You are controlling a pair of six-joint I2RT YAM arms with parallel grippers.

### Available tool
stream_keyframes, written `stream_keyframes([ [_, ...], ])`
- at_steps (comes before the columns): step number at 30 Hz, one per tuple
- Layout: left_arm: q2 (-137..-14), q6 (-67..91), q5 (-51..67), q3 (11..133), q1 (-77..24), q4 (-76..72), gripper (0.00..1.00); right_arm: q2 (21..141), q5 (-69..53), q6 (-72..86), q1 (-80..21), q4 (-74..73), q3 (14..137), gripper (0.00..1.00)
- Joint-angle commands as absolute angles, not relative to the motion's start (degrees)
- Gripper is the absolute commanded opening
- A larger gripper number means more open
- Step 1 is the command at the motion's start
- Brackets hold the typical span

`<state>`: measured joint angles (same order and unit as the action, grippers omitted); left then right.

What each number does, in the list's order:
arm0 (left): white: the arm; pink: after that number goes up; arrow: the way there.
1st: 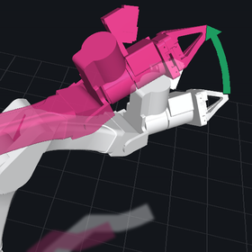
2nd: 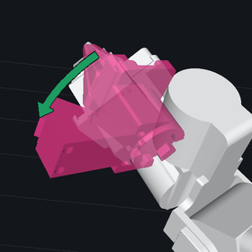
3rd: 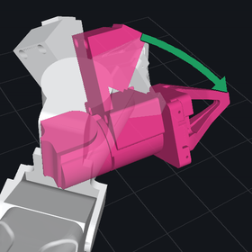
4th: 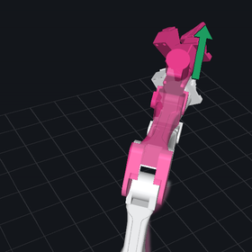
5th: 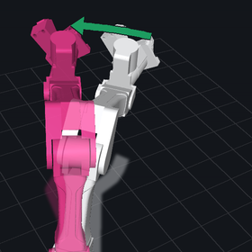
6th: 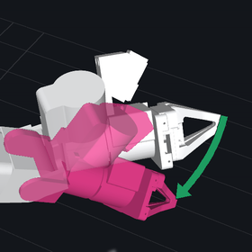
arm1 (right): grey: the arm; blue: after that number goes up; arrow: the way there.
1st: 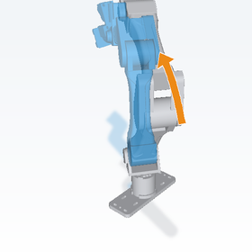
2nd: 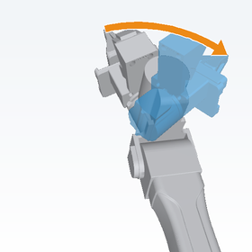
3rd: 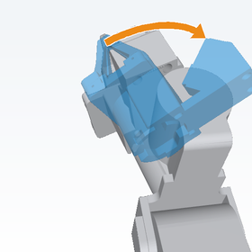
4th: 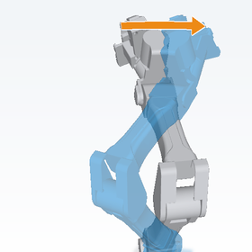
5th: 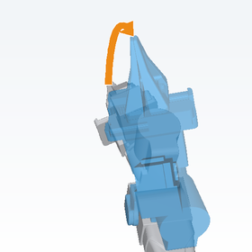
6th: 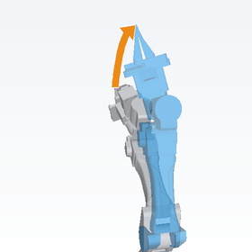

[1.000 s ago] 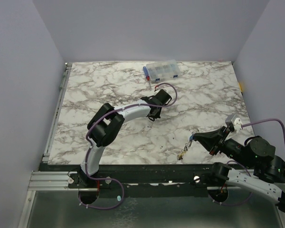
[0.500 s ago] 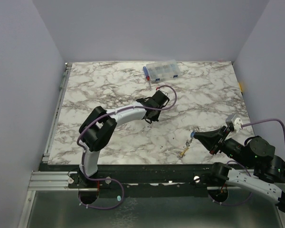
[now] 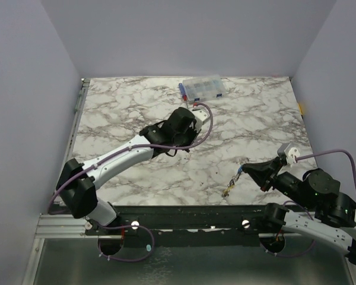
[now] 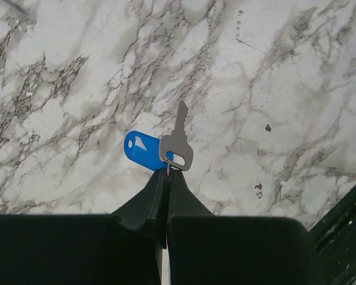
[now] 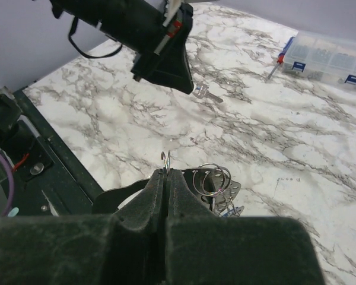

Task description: Put the keys on the keyring

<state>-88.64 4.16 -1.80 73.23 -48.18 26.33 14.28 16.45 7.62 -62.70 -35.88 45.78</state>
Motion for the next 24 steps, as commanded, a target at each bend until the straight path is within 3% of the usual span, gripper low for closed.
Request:
stream_keyframes([
  [1, -81.40, -7.57, 3.92, 69.95, -51.25, 27.20, 0.00, 16.73, 14.39, 3.78, -63.15, -31.58, 46.67, 0.01],
  [14, -60.13, -33.05, 13.75, 49.17, -53.71, 10.98, 0.00, 30.35, 8.33, 13.30, -63.11, -22.51, 47.35, 0.01],
  [24, -54.18, -45.09, 19.76, 41.72, -53.71, 8.49, 0.00, 40.93, 6.44, 23.09, -63.11, -17.76, 47.71, 0.00],
])
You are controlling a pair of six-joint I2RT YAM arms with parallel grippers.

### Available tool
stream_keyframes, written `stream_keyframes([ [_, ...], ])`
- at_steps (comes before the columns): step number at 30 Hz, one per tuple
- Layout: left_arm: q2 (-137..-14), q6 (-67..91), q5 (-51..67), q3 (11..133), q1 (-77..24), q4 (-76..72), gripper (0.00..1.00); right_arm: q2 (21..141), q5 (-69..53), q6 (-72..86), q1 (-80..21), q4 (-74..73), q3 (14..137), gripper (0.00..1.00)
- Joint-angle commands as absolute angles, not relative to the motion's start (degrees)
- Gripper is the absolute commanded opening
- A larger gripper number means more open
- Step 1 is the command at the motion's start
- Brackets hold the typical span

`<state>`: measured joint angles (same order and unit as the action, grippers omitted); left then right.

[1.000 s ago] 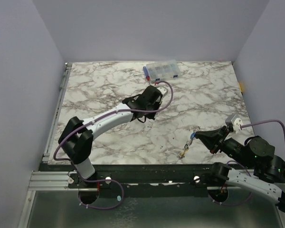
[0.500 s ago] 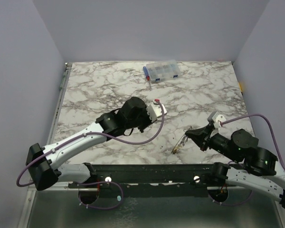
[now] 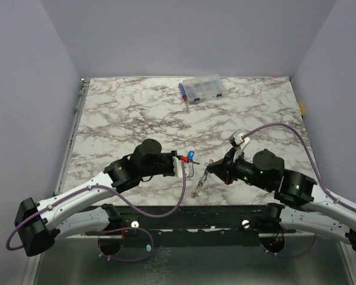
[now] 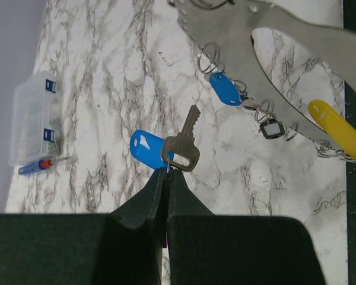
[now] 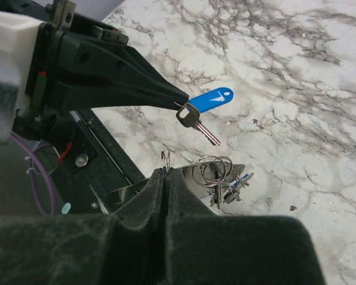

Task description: Put the keys on the keyring

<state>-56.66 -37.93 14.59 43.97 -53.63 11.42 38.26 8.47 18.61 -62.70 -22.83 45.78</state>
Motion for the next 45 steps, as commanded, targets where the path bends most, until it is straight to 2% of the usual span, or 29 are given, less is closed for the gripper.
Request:
stream_keyframes([
  [1, -54.02, -45.15, 19.70, 41.48, -53.72, 8.18, 0.00, 41.90, 6.77, 23.57, -63.11, -18.08, 48.22, 0.01],
  [15, -54.26, -45.48, 19.19, 39.43, -53.88, 5.14, 0.00, 53.73, 11.95, 39.49, -63.14, -19.24, 52.05, 0.00],
  [23, -54.23, -45.29, 18.90, 38.76, -54.23, 4.51, 0.00, 55.21, 18.32, 39.99, -63.12, -19.85, 52.12, 0.00],
  [45, -55.01, -44.21, 19.11, 37.72, -56.05, 3.28, 0.00, 60.51, 15.68, 38.16, -63.11, -16.98, 53.34, 0.00],
])
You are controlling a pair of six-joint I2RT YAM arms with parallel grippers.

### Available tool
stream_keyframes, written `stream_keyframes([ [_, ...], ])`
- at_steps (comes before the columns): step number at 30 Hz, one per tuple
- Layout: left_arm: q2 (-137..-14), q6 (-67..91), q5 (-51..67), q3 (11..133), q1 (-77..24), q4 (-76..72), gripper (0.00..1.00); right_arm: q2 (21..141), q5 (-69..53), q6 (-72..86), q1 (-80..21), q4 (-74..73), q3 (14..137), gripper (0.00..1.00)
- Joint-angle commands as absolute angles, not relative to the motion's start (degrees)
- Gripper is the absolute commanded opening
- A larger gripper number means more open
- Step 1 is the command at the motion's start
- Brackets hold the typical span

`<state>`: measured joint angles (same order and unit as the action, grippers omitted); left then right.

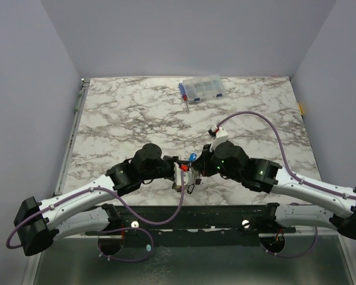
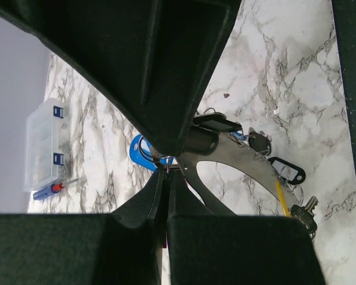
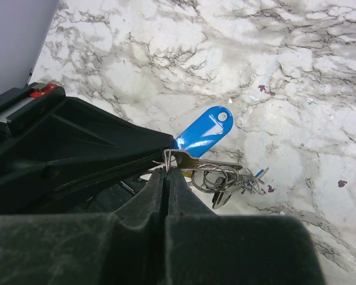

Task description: Put the keys on the keyring

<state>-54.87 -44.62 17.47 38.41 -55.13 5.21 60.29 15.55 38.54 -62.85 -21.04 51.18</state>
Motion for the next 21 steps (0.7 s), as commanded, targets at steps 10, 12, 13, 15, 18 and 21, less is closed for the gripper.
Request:
stream_keyframes([
  [10, -55.27, -43.55, 19.47, 37.93, -56.25, 2.99, 0.00, 61.53, 14.76, 38.32, -63.11, -16.50, 52.82, 0.00],
  [12, -55.11, -43.46, 19.29, 37.94, -56.25, 2.90, 0.00, 61.87, 14.62, 38.24, -63.11, -16.77, 52.97, 0.00],
  [13, -55.06, -43.53, 19.12, 37.94, -56.31, 2.90, 0.00, 62.09, 14.36, 38.05, -63.13, -16.91, 53.09, 0.00],
  [15, -55.02, -43.32, 18.63, 37.98, -56.25, 2.82, 0.00, 62.66, 13.87, 37.69, -63.11, -17.60, 53.57, 0.00],
  [18, -55.17, -42.94, 18.00, 38.06, -56.29, 2.75, 0.00, 63.83, 13.89, 37.31, -63.12, -20.04, 54.96, 0.00],
  [21, -55.58, -42.19, 17.33, 38.33, -56.26, 2.75, 0.00, 65.05, 14.06, 37.05, -63.12, -22.77, 56.89, 0.00],
])
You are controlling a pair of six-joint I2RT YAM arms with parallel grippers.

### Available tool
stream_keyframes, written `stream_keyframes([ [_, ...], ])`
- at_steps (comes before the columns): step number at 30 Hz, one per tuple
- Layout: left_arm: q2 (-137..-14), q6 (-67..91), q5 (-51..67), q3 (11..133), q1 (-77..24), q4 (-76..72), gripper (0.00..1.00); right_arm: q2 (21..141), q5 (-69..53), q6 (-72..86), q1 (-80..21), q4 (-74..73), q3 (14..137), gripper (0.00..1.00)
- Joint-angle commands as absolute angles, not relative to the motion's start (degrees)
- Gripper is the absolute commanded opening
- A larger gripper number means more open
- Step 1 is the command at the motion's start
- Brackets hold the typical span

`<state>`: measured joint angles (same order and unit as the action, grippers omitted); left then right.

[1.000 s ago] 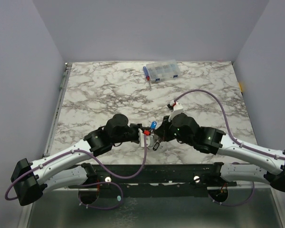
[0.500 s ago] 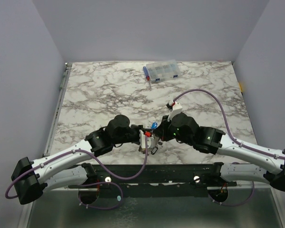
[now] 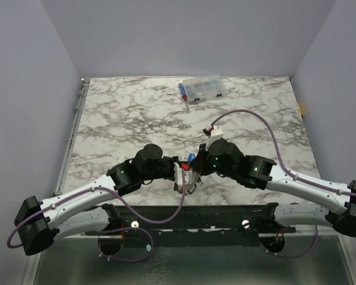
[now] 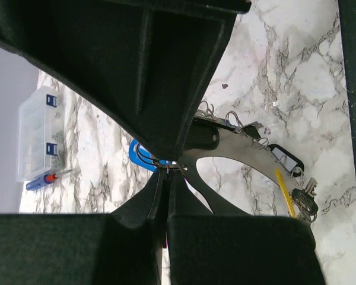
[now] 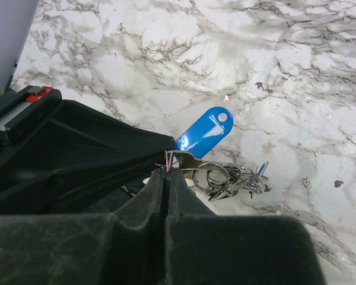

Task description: Put the keys on the keyring

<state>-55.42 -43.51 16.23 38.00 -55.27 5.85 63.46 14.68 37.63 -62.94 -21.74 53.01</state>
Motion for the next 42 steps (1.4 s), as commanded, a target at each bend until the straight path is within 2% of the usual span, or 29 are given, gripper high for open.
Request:
stream_keyframes([
  [1, -55.74, -42.05, 17.23, 38.39, -56.30, 2.77, 0.00, 65.40, 13.90, 36.94, -63.15, -23.31, 57.24, 0.00],
  [22, -56.47, -38.90, 10.64, 39.30, -56.27, 2.90, 0.00, 68.94, 11.00, 36.34, -63.11, -30.22, 59.99, 0.00],
  [42, -55.53, -38.76, 12.97, 38.68, -56.27, 2.90, 0.00, 64.29, 19.90, 35.97, -63.15, -28.30, 59.20, 0.00],
])
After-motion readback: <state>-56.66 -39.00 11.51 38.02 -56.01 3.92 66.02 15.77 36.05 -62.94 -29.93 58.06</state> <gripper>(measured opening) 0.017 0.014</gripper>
